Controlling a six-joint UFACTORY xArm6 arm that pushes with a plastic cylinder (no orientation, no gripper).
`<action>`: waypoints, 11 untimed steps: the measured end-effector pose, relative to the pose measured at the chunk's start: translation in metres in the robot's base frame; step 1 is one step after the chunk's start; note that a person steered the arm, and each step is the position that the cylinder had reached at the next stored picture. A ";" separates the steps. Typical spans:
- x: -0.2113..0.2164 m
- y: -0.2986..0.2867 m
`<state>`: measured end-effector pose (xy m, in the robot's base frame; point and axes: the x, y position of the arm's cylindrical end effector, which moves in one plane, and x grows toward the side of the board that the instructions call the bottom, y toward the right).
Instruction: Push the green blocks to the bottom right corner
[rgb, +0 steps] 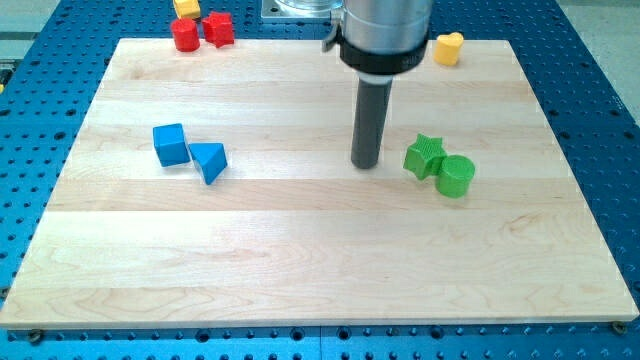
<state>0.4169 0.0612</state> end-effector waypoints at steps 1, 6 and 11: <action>-0.003 0.013; 0.101 0.142; 0.101 0.125</action>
